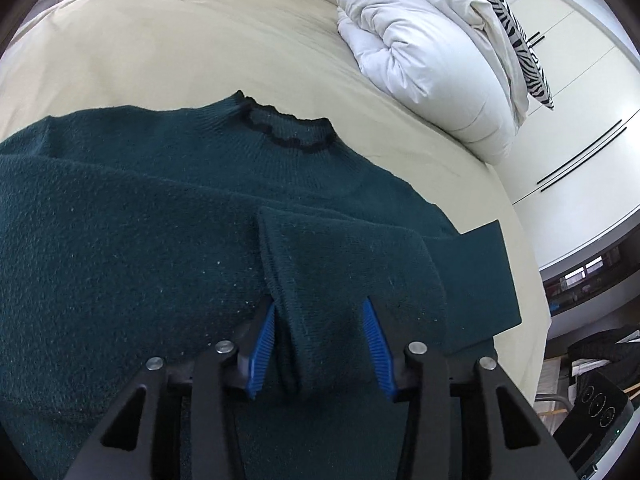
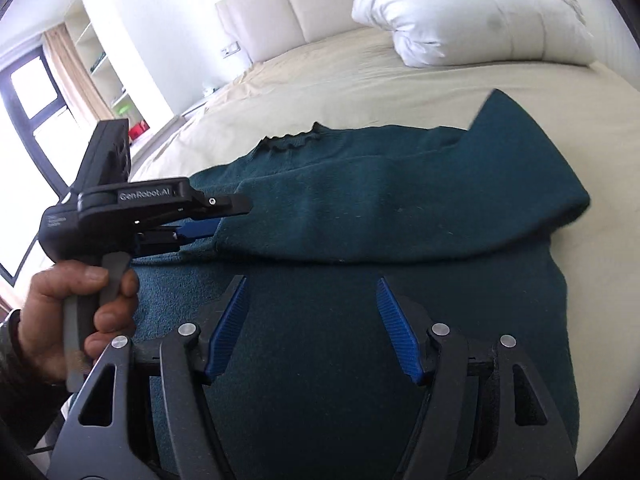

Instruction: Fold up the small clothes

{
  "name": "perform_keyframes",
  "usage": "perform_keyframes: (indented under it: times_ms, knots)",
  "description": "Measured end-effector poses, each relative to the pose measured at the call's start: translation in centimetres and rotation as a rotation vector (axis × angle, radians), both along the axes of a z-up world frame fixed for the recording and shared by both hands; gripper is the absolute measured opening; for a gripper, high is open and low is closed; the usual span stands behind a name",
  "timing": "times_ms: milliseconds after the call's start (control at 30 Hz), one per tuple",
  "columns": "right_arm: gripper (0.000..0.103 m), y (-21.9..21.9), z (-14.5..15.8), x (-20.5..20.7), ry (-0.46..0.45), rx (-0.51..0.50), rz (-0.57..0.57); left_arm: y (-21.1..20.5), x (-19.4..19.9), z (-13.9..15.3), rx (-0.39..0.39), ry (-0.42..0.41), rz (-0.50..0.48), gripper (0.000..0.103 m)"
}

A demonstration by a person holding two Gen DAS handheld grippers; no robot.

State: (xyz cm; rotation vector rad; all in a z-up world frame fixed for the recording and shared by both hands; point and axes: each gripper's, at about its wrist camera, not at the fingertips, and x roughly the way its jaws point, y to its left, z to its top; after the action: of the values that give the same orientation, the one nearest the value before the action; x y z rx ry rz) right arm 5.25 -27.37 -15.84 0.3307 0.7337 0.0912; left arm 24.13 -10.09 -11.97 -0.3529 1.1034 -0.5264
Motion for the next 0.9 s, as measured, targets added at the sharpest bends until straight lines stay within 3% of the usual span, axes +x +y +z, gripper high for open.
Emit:
perform_keyframes:
  times_ms: [67,200,233,333,433,600,900]
  knots:
    - [0.06,-1.4,-0.1,-1.0,-0.007,0.035,-0.035,-0.2,0.2,-0.3,0.017,0.002,-0.001,0.037]
    - [0.055,-3.8,-0.4,-2.3,-0.009,0.096,-0.083,-0.4,0.4,-0.2,0.027,0.002,0.001,0.011]
    - [0.055,-4.2,-0.3,-2.5,-0.013,0.107,-0.087,-0.4,0.3,-0.1,0.029,-0.005,-0.003,0.01]
    - [0.055,-6.4,1.1,-2.6,-0.043,0.134,-0.116,-0.3,-0.1,1.2,0.025,-0.05,-0.01,0.009]
    - [0.055,-9.6,3.0,-2.0,-0.078,0.096,-0.181,0.6,-0.6,2.7,0.026,-0.106,0.005,0.009]
    - [0.055,-16.0,4.2,1.1,-0.048,0.123,-0.26,3.2,-1.4,4.9,0.032,-0.209,0.035,0.009]
    - [0.055,-20.1,-0.6,10.2,0.12,0.202,-0.268,6.0,-0.1,2.6,0.077,-0.194,0.084,0.009]
